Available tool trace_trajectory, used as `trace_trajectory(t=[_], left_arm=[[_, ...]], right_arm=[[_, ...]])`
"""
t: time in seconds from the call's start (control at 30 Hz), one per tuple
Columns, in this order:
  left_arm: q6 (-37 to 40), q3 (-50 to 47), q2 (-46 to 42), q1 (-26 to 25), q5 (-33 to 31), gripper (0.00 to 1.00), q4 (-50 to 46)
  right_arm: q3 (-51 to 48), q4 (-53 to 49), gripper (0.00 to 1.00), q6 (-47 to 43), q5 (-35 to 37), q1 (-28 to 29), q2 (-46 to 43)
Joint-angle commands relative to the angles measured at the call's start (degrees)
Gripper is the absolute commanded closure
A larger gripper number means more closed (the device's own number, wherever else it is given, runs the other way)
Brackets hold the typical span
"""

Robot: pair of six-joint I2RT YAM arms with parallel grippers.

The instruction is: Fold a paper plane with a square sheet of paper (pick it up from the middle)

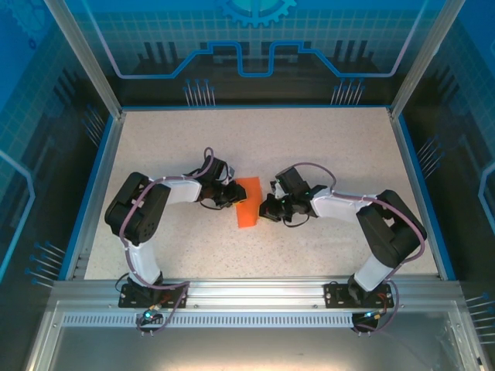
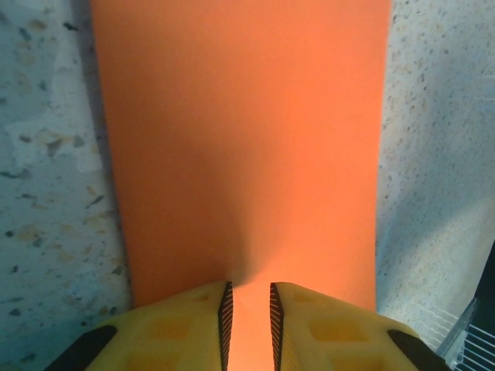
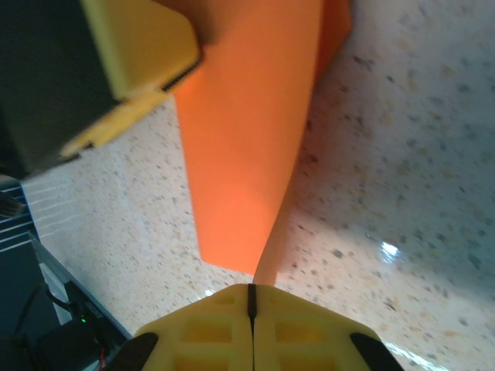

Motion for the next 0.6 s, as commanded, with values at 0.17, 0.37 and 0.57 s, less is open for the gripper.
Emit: trace_trajectory(t=[0.17,0.37,0.57], left_arm=[[0.5,-0.8,0.8,0.6,-0.9,0.76,-0.6],[0.1,0.0,-2.8,0.6,0.4,0.72,-1.0],[1.9,1.1,-6.5,0.6,-1.7,0.64,-2.2]], right_arm=[[6.5,2.8,0.95,2.0,0.3,1.4,5.2],[7.8,1.2,0.96,3.6,2.1,1.5,7.7],[8.2,-1.4,0.95,3.3,3.6,1.5,8.2]])
